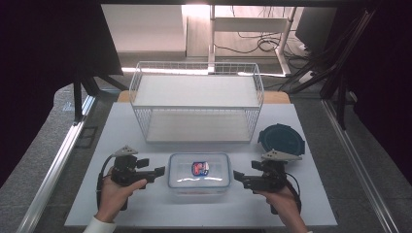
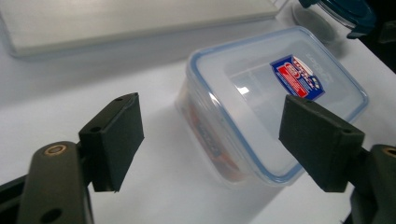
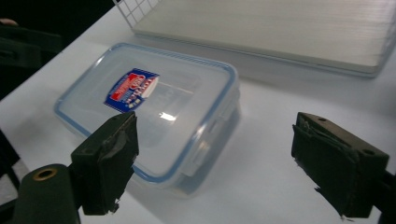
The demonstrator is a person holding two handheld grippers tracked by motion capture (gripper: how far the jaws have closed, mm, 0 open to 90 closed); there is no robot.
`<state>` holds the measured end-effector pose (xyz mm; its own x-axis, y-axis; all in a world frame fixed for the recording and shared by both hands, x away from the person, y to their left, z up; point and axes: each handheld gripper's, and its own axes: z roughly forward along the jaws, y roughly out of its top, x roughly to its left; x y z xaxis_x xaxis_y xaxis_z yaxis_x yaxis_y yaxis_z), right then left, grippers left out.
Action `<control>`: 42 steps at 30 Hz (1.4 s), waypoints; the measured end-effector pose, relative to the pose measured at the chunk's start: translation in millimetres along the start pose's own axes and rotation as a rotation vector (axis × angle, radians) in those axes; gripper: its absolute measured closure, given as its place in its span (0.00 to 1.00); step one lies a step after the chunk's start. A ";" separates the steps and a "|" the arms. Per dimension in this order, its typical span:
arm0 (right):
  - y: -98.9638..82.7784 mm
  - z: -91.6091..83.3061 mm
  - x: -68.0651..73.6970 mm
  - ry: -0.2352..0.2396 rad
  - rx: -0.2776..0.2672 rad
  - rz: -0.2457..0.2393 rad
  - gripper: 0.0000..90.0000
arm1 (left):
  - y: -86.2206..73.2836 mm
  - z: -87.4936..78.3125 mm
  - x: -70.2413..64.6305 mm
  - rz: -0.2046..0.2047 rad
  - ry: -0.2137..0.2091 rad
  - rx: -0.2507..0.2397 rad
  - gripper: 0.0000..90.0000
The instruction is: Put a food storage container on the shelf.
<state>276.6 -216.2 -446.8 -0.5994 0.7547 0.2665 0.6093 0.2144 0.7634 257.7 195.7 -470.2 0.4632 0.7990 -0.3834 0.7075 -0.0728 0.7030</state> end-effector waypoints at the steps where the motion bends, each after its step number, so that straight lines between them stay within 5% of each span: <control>1: 1.2 2.0 0.4 0.009 0.003 0.006 0.16 | 0.4 2.2 0.3 -0.017 -0.013 0.008 0.21; 2: 2.3 4.2 1.0 0.015 0.010 0.012 0.15 | 1.3 5.3 0.7 -0.052 -0.033 0.015 0.19; 13: 14.2 37.8 -1.2 0.085 0.095 0.114 0.10 | 6.7 23.5 8.7 -0.151 -0.114 0.043 0.11; 25: -0.4 64.5 -3.1 0.119 0.172 0.163 0.08 | -3.6 44.4 11.6 -0.187 -0.148 0.103 0.07; 35: -7.7 76.2 -2.9 0.155 0.213 0.186 0.08 | -11.4 61.6 10.1 -0.242 -0.239 0.152 0.07; 40: -8.6 78.6 -2.8 0.191 0.211 0.205 0.12 | -12.7 64.2 5.3 -0.252 -0.284 0.165 0.16; 42: -8.8 78.5 -2.9 0.196 0.211 0.210 0.13 | -13.3 63.5 5.4 -0.250 -0.262 0.169 0.20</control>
<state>313.8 -171.6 -500.5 -0.5256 0.6671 0.5279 0.8112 0.2061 0.5472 284.7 163.1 -519.6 0.3708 0.6271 -0.6850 0.8834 -0.0105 0.4685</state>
